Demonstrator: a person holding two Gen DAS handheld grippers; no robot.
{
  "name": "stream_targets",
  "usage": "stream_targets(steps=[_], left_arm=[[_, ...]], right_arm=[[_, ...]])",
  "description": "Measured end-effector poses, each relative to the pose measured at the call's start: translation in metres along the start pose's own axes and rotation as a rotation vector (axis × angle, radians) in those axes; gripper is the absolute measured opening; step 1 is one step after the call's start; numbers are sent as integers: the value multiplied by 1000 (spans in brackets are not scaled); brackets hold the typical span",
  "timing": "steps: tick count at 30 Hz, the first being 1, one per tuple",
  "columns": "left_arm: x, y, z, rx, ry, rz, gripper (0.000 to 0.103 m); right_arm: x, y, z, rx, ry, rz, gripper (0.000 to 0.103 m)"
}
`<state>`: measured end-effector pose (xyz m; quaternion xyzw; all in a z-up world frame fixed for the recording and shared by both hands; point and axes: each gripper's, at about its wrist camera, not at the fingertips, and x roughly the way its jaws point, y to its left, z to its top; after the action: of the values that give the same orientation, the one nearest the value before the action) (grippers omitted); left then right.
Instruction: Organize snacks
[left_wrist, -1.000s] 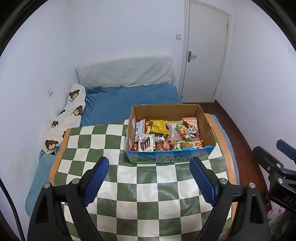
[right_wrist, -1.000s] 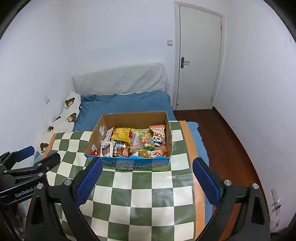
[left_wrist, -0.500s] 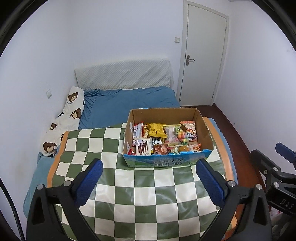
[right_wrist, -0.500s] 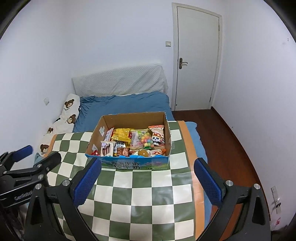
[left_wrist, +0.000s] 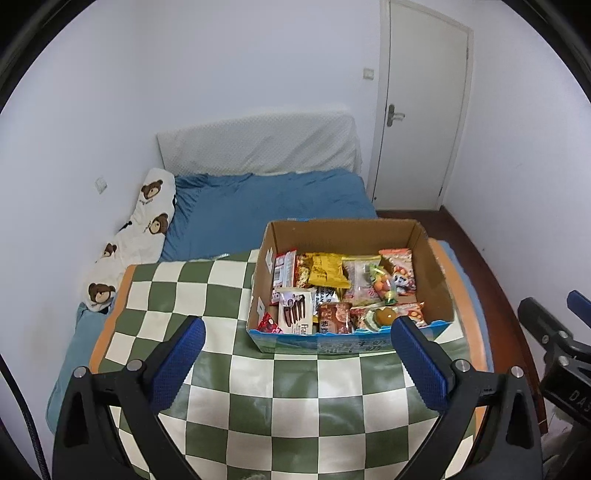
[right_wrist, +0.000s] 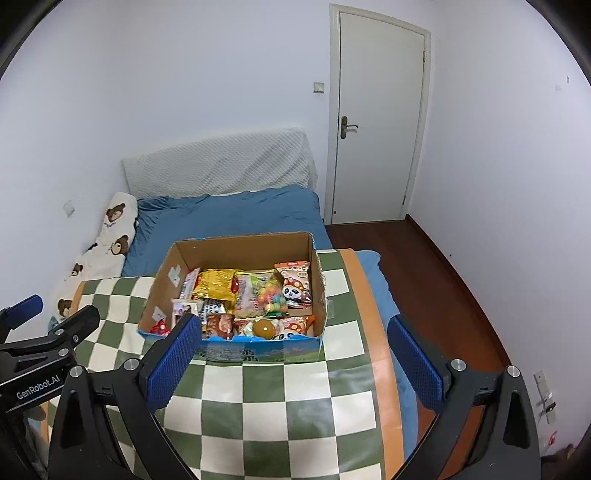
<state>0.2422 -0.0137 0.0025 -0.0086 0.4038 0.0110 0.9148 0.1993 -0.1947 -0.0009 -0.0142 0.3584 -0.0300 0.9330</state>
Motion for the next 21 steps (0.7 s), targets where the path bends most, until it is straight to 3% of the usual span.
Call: stream_targets(steps=[8,21], left_arm=[[43,-3,5,2,69,15,103],[82,-14,9,11,138,-1,103]], right_arm=[[50,-3,1,14,62,-22,102],[94,-2,-6,10,135,-45,102]])
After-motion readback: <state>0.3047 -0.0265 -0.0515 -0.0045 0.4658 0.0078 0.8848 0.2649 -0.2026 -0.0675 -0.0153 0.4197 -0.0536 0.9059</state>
